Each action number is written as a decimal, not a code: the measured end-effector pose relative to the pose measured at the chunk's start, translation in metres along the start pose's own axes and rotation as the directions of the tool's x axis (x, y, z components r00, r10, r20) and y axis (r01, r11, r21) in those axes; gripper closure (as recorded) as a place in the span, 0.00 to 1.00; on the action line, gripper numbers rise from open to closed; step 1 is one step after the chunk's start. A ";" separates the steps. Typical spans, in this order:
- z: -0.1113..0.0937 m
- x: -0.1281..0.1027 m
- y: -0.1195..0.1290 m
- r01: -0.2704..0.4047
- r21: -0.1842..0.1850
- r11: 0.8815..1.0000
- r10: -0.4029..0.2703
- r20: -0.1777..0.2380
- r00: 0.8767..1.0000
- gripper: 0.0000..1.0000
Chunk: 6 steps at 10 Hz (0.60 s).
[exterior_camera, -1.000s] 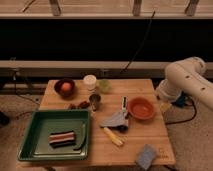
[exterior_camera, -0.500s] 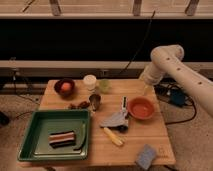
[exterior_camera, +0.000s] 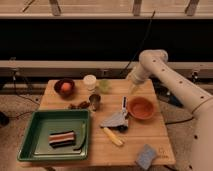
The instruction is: Stack cups into tray
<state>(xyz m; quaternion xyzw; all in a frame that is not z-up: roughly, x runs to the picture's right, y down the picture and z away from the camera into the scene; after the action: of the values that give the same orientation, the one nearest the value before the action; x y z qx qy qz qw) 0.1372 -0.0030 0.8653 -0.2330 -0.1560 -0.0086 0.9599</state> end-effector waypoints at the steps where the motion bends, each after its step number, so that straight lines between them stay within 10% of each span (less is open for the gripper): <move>1: 0.010 -0.009 -0.005 0.017 0.005 1.000 -0.017 0.009 1.000 0.35; 6: 0.045 -0.049 -0.040 0.100 0.044 0.994 -0.102 0.035 0.994 0.35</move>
<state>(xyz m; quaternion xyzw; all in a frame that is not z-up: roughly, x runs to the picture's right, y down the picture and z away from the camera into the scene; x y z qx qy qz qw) 0.0742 -0.0213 0.9063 -0.2047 -0.1857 -0.0494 0.9598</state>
